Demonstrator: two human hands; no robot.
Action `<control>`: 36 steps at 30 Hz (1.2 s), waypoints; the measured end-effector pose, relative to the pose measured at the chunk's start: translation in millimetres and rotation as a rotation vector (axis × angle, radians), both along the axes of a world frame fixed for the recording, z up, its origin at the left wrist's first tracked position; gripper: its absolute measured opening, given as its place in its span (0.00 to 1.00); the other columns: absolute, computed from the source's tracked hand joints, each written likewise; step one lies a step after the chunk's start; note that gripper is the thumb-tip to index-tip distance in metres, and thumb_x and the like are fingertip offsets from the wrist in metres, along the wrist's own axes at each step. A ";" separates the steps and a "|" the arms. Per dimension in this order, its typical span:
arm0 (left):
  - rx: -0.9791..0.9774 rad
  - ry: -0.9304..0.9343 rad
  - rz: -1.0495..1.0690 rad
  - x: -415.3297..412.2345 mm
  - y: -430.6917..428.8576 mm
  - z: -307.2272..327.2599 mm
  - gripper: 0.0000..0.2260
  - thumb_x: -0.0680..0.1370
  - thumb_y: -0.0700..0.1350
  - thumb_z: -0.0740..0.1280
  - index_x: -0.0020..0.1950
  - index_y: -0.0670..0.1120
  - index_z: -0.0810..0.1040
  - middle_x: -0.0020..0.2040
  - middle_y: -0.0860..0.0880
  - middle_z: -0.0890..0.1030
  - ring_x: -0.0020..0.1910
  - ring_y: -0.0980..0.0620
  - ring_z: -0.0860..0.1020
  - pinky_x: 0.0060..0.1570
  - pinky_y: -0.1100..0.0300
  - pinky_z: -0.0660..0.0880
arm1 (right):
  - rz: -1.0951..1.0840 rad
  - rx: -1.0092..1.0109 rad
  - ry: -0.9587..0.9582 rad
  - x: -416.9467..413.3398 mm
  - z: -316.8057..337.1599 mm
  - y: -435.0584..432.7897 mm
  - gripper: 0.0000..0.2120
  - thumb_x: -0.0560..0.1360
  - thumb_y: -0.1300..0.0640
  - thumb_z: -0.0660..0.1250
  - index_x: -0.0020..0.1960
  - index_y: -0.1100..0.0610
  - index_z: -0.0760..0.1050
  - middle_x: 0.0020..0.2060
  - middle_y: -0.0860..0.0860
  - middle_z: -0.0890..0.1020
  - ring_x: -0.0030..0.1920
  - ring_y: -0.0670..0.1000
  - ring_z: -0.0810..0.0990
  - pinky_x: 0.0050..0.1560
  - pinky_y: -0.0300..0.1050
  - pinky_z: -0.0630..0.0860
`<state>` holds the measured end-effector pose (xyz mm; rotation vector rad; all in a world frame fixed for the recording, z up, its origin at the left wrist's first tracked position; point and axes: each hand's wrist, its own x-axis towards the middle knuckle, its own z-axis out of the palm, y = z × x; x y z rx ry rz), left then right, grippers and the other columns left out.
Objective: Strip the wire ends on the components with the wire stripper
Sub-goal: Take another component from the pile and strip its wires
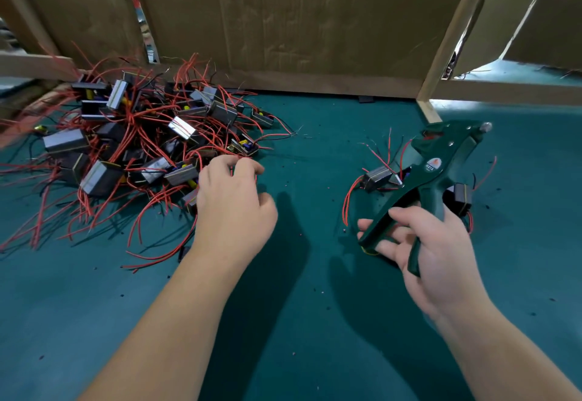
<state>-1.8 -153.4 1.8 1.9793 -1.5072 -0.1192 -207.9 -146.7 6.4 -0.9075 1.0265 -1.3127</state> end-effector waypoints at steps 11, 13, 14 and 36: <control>0.262 -0.213 0.180 16.8 -0.9 -1.6 0.23 0.72 0.37 0.63 0.63 0.57 0.71 0.63 0.48 0.70 0.64 0.44 0.61 0.55 0.47 0.61 | 0.559 0.161 -0.319 6.2 9.0 -1.3 0.23 0.63 0.61 0.68 0.57 0.66 0.72 0.48 0.61 0.79 0.38 0.63 0.80 0.40 0.62 0.78; 0.234 -0.138 0.163 20.5 -1.7 -2.0 0.24 0.72 0.34 0.63 0.64 0.56 0.71 0.61 0.48 0.71 0.63 0.43 0.61 0.51 0.47 0.63 | 0.675 0.216 -0.379 7.5 9.1 -3.7 0.27 0.60 0.58 0.73 0.56 0.66 0.71 0.48 0.62 0.79 0.39 0.64 0.80 0.41 0.62 0.78; 0.212 -0.122 0.146 22.5 -2.3 -2.6 0.25 0.72 0.32 0.62 0.64 0.54 0.71 0.59 0.46 0.72 0.61 0.42 0.63 0.50 0.47 0.65 | 0.696 0.239 -0.400 8.5 8.8 -5.1 0.28 0.59 0.57 0.75 0.55 0.66 0.72 0.48 0.62 0.79 0.39 0.64 0.80 0.41 0.62 0.79; -0.243 0.717 -0.009 11.0 -13.8 -1.2 0.15 0.76 0.40 0.63 0.56 0.57 0.71 0.50 0.53 0.78 0.44 0.55 0.78 0.47 0.57 0.75 | 0.730 0.164 -0.352 12.9 2.9 -6.2 0.31 0.67 0.63 0.66 0.68 0.61 0.63 0.55 0.66 0.78 0.40 0.66 0.79 0.44 0.64 0.77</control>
